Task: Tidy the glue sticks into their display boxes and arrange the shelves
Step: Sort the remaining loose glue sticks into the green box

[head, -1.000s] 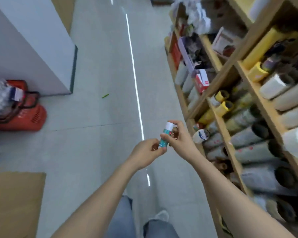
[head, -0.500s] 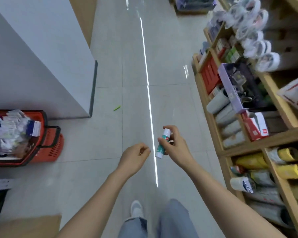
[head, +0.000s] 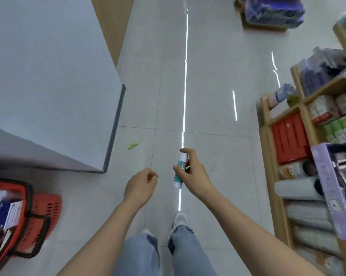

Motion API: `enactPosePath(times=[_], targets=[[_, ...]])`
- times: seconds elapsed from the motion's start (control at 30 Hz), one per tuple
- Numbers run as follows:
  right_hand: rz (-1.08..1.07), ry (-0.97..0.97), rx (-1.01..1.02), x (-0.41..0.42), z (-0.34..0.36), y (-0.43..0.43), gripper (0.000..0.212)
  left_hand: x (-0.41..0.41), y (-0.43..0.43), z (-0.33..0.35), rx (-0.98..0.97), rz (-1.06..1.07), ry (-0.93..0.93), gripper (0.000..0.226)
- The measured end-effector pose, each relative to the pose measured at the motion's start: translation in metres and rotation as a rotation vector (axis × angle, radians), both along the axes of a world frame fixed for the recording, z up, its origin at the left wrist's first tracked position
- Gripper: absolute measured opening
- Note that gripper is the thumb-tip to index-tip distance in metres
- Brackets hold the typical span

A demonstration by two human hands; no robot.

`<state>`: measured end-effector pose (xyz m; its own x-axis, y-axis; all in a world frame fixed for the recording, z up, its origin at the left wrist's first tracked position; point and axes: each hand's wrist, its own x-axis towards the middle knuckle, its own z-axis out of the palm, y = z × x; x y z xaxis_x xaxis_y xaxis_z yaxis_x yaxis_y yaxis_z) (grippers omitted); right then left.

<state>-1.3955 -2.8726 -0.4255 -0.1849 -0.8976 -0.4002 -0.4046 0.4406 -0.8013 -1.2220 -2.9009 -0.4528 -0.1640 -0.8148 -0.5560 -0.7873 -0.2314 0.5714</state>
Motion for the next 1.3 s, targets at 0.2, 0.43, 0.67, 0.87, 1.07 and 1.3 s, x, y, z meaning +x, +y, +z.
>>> enactPosePath(times=[0.2,0.43,0.67,0.87,1.07,1.3], targets=[[0.068,0.003,0.088,0.018,-0.061,-0.172,0.042,0.027,-0.161,-0.068,0.045,0.042,-0.043,0.02],[0.082,0.022,0.146,0.056,-0.177,-0.348,0.042,0.077,-0.325,-0.183,0.08,0.001,-0.132,0.032],[0.184,0.058,0.164,0.082,-0.337,-0.467,0.045,0.109,-0.432,-0.35,0.141,-0.021,-0.2,0.05],[0.296,0.13,0.183,0.092,-0.491,-0.536,0.047,0.123,-0.491,-0.507,0.087,-0.094,-0.199,0.055],[0.341,0.15,0.199,0.097,-0.602,-0.568,0.047,0.123,-0.513,-0.612,0.092,-0.131,-0.363,0.056],[0.366,0.14,0.238,0.1,-0.653,-0.567,0.048,0.12,-0.513,-0.649,-0.05,-0.079,-0.425,0.042]])
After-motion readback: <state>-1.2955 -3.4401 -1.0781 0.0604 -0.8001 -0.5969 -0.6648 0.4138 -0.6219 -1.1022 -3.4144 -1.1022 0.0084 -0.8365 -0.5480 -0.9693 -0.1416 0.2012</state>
